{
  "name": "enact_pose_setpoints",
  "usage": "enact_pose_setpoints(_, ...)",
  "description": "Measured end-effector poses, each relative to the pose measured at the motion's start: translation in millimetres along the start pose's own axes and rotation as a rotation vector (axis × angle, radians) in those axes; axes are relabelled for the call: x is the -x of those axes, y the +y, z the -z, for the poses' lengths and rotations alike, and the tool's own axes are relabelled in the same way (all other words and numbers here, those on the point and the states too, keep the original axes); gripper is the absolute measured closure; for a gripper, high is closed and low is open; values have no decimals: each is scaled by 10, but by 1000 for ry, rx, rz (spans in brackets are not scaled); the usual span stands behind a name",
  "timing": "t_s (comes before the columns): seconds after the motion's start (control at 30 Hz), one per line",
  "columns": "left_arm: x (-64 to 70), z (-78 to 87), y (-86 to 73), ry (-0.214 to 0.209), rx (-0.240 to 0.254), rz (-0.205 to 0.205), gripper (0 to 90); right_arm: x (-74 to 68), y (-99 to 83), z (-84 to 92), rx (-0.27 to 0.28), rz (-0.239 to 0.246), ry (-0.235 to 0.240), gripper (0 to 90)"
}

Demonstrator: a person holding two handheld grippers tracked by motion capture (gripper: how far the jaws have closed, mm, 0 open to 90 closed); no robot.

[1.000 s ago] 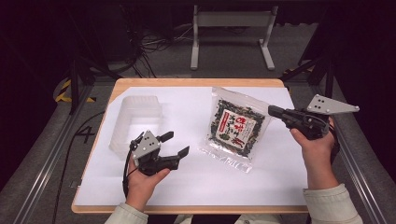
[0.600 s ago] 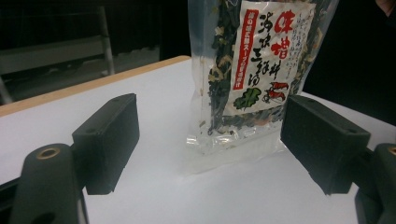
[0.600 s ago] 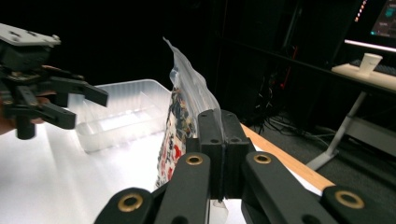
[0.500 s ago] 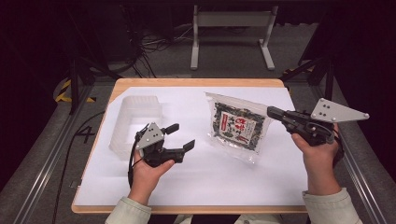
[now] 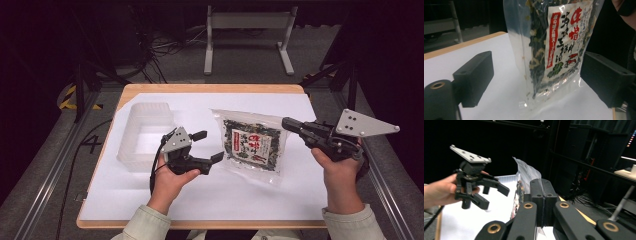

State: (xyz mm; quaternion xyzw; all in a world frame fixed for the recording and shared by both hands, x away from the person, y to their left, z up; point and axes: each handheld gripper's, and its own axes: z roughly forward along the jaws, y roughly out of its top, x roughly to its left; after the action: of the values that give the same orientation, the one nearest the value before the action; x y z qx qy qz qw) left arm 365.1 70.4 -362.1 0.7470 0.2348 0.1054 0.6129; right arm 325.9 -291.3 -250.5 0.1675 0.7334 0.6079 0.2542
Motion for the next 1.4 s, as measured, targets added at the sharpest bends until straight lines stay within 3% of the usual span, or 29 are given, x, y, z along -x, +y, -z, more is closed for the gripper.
enact_pose_setpoints(0.2,-16,-99,5,-38,11,20,110,-78,34,-20,21,5,25,900)
enact_pose_setpoints(0.53,10,-206,10,-121,55,3,140,-143,61,-20,55,3,54,900)
enact_pose_setpoints(0.6,27,-213,7,-191,47,18,200,-150,66,-16,68,1,63,900)
enact_pose_setpoints(0.63,37,-215,8,-200,50,14,220,-153,67,-16,75,-1,66,900)
enact_pose_setpoints(0.8,91,-208,22,-207,83,-26,274,-160,61,-23,88,-10,82,900)
enact_pose_setpoints(0.87,99,-186,20,-222,108,-34,399,-161,58,-23,94,-13,89,900)
enact_pose_setpoints(0.93,102,-176,18,-236,120,-41,444,-158,53,-23,97,-14,88,900)
enact_pose_setpoints(1.03,126,-154,26,-249,133,-61,592,-144,42,-23,97,-17,85,900)
enact_pose_setpoints(1.13,145,-133,41,-244,127,-91,632,-130,26,-18,99,-20,67,900)
enact_pose_setpoints(1.4,182,-70,95,-277,95,-115,707,-87,-8,-16,80,-17,23,900)
